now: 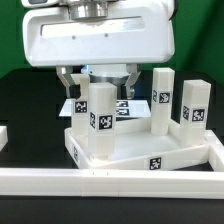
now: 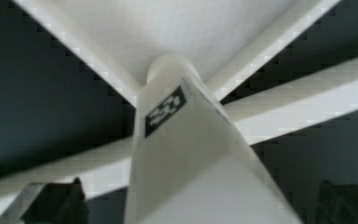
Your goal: Assemble desk
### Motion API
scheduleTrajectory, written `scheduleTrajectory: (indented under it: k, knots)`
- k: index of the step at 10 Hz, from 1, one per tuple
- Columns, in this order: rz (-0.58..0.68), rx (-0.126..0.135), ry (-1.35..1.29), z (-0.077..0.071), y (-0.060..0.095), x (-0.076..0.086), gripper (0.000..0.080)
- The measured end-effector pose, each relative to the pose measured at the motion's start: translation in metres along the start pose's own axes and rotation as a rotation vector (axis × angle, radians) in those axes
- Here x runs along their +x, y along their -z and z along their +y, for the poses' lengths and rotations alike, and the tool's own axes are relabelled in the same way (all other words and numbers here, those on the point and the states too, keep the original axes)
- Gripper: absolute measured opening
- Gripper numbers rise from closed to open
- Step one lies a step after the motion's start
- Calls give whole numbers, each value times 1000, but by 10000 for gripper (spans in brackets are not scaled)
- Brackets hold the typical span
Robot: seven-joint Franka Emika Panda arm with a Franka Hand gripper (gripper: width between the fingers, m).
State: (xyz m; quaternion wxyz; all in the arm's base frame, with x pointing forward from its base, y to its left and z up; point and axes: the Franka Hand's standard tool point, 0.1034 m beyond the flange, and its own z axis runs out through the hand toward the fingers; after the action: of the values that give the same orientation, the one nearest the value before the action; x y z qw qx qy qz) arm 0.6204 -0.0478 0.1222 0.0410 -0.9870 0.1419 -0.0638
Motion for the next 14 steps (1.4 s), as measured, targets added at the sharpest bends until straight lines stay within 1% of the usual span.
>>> scheduleTrajectory:
  k: [1, 2, 4, 7, 9, 10, 11, 12, 14]
  knots:
    - [0, -2, 90, -1, 0, 1, 648]
    - [-6, -9, 167, -3, -1, -1, 648]
    - [-17, -15, 336, 0, -3, -4, 648]
    - [-15, -29, 462, 3, -5, -6, 648]
    - [-16, -31, 466, 0, -7, -7, 648]
    - [-16, -31, 465, 1, -7, -7, 533]
    - [-16, -31, 465, 1, -7, -7, 398]
    - [-16, -31, 465, 1, -7, -7, 289]
    - [-15, -30, 442, 1, -7, -7, 289]
